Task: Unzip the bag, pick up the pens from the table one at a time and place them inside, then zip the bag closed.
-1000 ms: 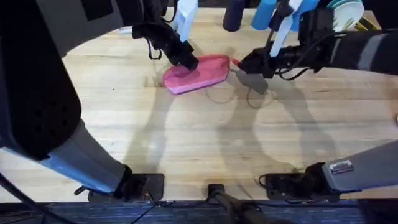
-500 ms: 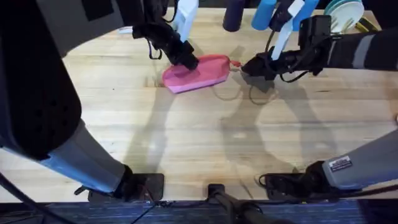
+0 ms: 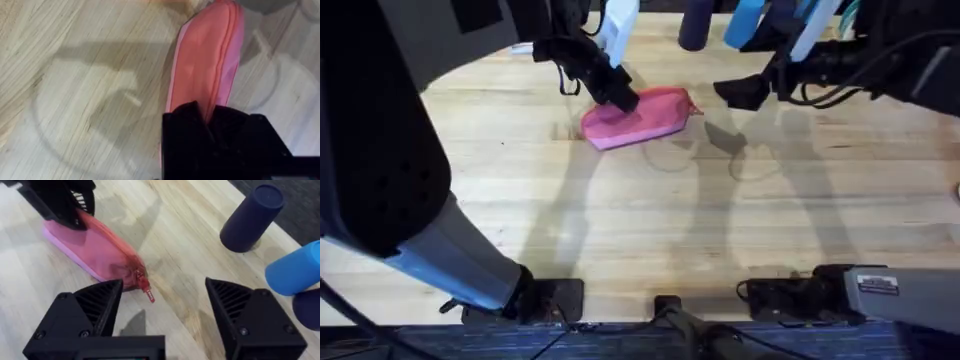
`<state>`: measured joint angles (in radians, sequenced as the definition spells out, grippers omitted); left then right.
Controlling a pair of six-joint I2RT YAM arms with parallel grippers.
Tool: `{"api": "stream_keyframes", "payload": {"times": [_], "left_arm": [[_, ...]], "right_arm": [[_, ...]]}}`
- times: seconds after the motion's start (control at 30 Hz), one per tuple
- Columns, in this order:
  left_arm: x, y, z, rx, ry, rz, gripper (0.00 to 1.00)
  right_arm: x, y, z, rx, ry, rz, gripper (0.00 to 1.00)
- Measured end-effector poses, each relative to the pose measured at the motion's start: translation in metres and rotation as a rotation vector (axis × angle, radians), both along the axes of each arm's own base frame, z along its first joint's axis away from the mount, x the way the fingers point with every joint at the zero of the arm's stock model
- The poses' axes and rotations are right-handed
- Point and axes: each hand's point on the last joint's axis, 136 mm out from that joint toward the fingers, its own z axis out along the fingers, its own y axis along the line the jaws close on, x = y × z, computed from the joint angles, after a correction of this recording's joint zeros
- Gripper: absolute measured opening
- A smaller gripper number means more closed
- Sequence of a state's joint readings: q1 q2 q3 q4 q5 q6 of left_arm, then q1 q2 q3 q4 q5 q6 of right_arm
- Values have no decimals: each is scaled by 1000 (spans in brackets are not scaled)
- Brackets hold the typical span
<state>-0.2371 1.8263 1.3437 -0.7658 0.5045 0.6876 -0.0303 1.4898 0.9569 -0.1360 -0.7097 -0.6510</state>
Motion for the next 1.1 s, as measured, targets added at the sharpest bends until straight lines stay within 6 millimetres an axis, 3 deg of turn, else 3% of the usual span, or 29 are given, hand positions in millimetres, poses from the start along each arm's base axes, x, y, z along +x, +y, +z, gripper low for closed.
{"api": "stream_keyframes", "payload": {"times": [0.2, 0.23, 0.4, 0.43, 0.7, 0.83, 0.93, 1.1], "left_arm": [[0, 0, 0, 0, -1, 0, 53], [1, 0, 0, 0, -4, -2, 160], [2, 2, 0, 2, -8, 4, 929], [3, 2, 0, 2, -8, 7, 979], [5, 7, -1, 23, -14, 17, 993], [5, 17, 3, 29, 15, 54, 993], [13, 30, 20, 22, 11, 116, 993], [22, 59, 78, 17, -53, 249, 993]], "right_arm": [[-14, -1, 12, -7, 13, -8, 995], [-16, -1, 13, -8, 16, -9, 995], [-16, -6, 13, -36, 16, -38, 996], [-16, -7, 13, -41, 18, -43, 996], [-10, -20, 7, -102, 19, -107, 996], [-11, -22, 13, -112, -1, -119, 996], [-13, -22, 25, -112, -34, -123, 996], [-16, -22, 40, -113, -76, -127, 996]]}}
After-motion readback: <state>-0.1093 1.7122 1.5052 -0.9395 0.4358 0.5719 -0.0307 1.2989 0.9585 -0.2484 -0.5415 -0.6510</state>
